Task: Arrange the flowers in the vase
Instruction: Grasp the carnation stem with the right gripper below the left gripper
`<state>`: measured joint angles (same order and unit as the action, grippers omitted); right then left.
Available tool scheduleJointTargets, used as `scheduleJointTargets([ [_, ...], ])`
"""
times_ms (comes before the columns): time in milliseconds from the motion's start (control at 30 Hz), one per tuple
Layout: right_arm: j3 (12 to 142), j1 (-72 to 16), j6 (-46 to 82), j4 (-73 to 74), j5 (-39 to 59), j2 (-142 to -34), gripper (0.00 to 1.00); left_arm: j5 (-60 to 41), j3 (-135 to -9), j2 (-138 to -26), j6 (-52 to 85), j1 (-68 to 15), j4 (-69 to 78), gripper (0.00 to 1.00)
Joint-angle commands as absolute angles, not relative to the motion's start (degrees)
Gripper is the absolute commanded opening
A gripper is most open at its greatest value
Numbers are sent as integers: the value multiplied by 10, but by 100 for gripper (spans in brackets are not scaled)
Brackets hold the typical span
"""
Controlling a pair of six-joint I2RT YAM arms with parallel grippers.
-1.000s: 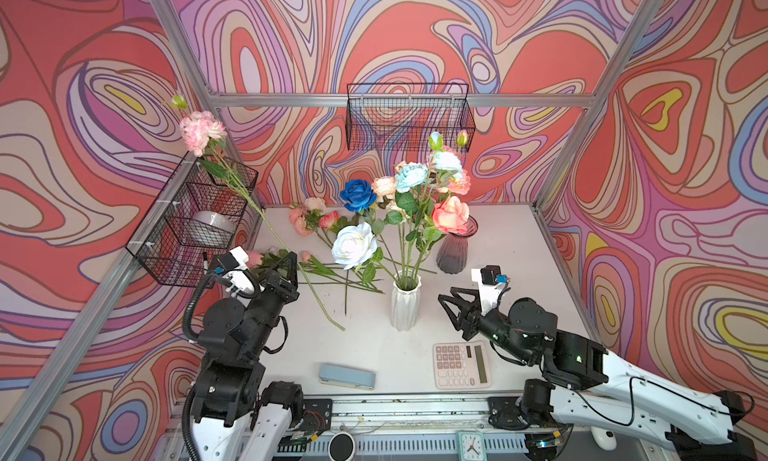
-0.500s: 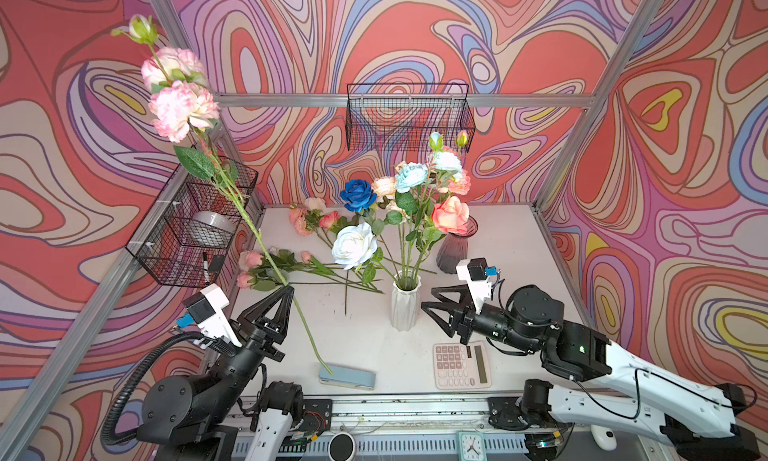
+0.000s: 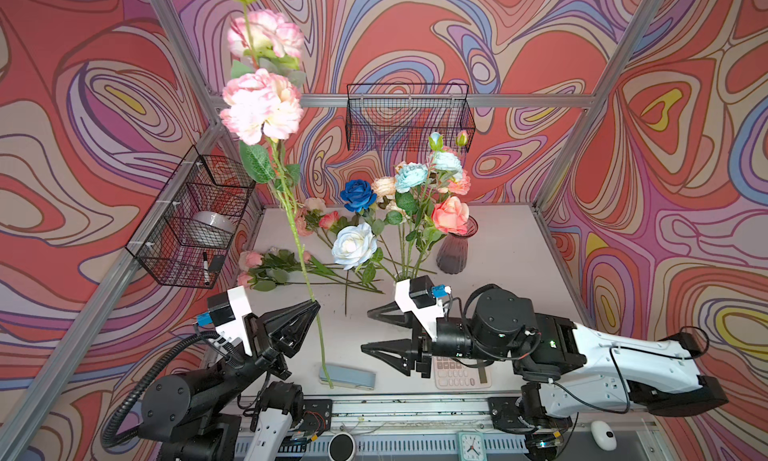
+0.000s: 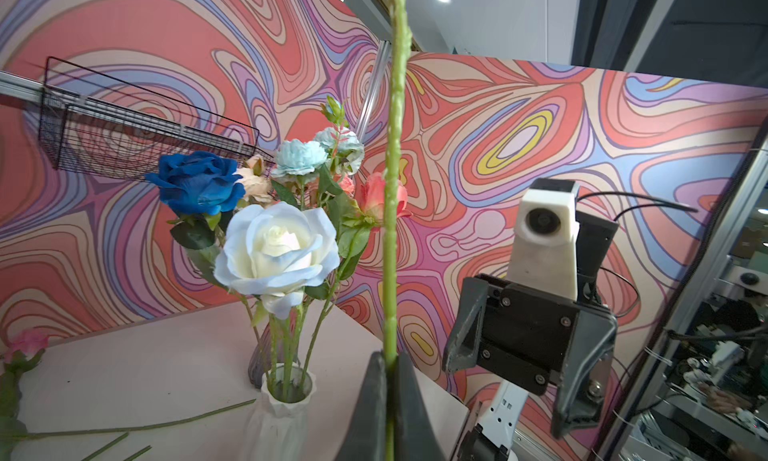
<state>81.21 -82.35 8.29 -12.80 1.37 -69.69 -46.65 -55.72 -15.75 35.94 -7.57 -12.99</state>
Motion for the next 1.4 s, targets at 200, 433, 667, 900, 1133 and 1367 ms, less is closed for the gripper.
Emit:
scheduleJointTargets([
  [200, 900, -831, 51, -74, -16, -750, 68, -624, -534, -182, 359, -78, -27, 0],
  [433, 912, -831, 47, -69, -53, -757, 70, -718, -505, -200, 409, -77, 73, 0],
  [667, 913, -830, 47, -63, -76, -751, 65, -762, -493, -206, 425, -78, 110, 0],
  [900, 913, -830, 45, -56, -77, -749, 30, -768, -491, -212, 425, -78, 107, 0],
  [1133, 902, -831, 49, -71, -100, -735, 0, -711, -505, -219, 394, -78, 32, 74],
  [1367, 869, -831, 45, -121, -166, -693, 0, -591, -525, -209, 386, -79, -31, 100],
])
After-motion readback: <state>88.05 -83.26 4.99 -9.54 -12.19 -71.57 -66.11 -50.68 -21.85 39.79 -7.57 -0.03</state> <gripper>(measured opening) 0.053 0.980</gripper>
